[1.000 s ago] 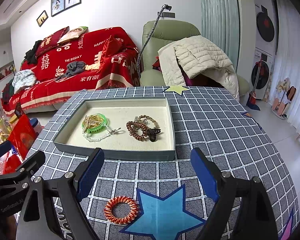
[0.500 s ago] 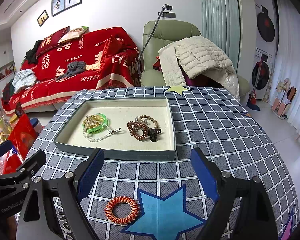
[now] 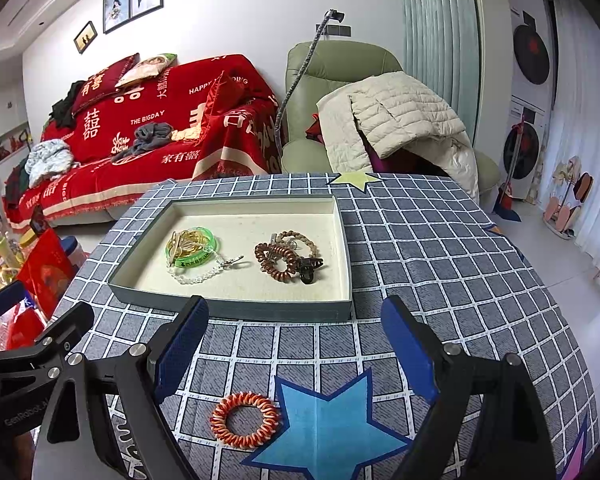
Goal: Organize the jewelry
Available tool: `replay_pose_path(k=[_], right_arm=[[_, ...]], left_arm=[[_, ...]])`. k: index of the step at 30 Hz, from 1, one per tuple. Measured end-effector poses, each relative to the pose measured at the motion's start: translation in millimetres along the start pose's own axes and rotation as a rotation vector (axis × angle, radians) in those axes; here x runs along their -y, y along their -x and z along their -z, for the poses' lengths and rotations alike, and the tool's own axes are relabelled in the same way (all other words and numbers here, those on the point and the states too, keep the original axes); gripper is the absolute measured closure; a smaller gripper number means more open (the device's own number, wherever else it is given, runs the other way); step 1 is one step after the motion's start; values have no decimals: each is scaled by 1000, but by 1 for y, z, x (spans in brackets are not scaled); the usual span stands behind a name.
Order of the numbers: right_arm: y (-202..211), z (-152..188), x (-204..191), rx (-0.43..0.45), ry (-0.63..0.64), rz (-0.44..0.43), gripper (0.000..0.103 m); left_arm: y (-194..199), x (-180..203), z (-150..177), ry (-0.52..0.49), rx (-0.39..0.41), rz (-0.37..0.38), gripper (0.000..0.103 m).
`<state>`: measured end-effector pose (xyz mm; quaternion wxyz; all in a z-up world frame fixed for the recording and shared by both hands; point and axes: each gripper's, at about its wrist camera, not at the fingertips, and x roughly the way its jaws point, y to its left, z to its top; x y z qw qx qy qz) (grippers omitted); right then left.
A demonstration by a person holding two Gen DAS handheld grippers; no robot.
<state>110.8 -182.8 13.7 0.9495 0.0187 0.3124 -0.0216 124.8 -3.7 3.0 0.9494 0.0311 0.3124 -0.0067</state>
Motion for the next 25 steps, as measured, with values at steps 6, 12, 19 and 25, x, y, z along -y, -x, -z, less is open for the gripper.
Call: replay_pose_path(k=[6, 12, 19, 25], right_arm=[[0, 0, 0, 0, -1, -2, 13], [0, 0, 0, 1, 1, -1, 13], [0, 0, 0, 1, 1, 0, 13], [0, 0, 0, 0, 1, -2, 13]], left_arm=[[0, 0, 0, -1, 0, 2, 0], [0, 1, 1, -2, -3, 5, 0], [-1, 0, 1, 2, -5, 10, 0], [2, -1, 0, -6, 13, 22, 0]])
